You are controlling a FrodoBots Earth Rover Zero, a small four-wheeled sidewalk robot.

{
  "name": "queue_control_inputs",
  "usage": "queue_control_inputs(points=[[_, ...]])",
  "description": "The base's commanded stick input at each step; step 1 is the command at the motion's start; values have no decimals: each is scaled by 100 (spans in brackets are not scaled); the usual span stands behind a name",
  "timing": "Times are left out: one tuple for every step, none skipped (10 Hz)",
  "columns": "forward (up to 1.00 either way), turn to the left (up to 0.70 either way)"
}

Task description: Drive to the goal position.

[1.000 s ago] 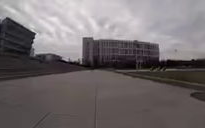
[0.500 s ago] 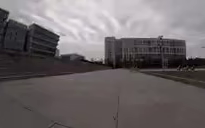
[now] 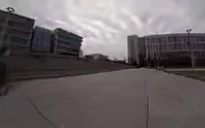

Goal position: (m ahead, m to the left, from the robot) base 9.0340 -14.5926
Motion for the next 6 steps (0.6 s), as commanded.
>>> queue_control_inputs(points=[[70, 35], [70, 35], [70, 35], [70, 35], [70, 0], [70, 0]])
